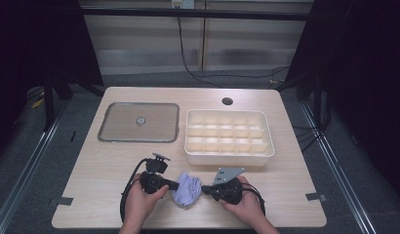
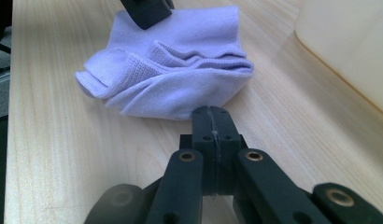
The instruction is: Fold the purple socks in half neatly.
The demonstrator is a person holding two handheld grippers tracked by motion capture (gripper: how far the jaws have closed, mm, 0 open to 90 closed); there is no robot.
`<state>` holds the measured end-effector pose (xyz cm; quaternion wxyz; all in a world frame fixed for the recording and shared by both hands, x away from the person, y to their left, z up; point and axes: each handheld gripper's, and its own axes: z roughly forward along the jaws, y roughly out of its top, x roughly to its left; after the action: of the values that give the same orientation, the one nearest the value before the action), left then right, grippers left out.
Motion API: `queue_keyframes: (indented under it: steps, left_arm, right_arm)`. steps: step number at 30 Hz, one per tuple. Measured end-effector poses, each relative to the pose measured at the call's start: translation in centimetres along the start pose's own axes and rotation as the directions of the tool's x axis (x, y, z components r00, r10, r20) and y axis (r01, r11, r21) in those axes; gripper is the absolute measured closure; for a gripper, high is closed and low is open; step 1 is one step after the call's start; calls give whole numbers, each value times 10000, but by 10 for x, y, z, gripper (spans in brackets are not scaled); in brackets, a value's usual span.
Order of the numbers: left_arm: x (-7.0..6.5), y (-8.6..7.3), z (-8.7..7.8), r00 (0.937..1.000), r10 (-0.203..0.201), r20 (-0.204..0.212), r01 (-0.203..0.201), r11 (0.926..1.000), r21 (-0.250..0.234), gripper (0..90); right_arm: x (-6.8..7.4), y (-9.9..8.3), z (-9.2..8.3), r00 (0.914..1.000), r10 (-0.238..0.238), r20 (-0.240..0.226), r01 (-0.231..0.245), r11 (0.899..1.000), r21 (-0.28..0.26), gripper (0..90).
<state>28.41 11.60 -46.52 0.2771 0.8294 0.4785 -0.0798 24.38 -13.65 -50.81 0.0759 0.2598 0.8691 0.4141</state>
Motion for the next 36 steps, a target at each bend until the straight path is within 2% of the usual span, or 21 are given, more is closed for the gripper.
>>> queue_keyframes:
  steps: [5,7,18,20,22,23,27,28,30,32,34,35,36]
  left_arm:
    - [-2,2,0,10000,85,27,-86,9999,97,834]
    - [-4,2,-1,10000,64,-22,-64,10000,-53,837]
    - [-8,4,-3,10000,73,-61,-73,10000,-48,847]
    - [-7,5,-4,9998,218,-16,-218,9997,61,847]
    - [-10,5,-3,10000,-29,-16,28,9998,-178,847]
    - [-9,6,-5,9998,209,-38,-209,9998,-32,847]
    - [-12,7,-6,9998,193,-19,-193,9997,-129,848]
    - [-11,8,-8,9993,361,4,-361,9993,-10,848]
    - [-13,8,-8,9998,202,43,-201,9997,-147,848]
    - [-14,9,-8,9995,323,15,-323,9994,-113,848]
    - [-15,9,-9,9996,269,38,-268,9995,-156,848]
    - [-15,10,-9,9992,399,58,-398,9992,-46,848]
    - [-16,10,-9,9995,327,51,-326,9994,-130,848]
  right_arm:
    - [0,0,0,10000,-7,-13,7,10000,4,900]
    - [0,0,0,10000,-12,-5,12,10000,5,900]
    - [0,0,0,10000,-29,5,29,10000,-18,900]
    - [1,0,0,9999,-75,67,75,10000,-3,900]
    - [1,0,1,10000,-34,17,34,10000,-23,900]
    - [2,1,1,10000,-54,-15,54,10000,-19,900]
    - [4,2,3,9998,-178,-43,178,9998,-36,900]
    - [4,2,3,9998,-194,-23,194,9998,-41,900]
    - [4,2,3,9998,-218,-25,218,9998,-41,900]
    - [4,2,3,9998,-198,-37,198,9998,-39,900]
    - [4,2,3,9998,-206,-31,206,9998,-39,900]
    - [4,2,3,9998,-200,-32,200,9998,-37,900]
    - [4,2,3,9998,-196,-39,195,9998,-37,900]
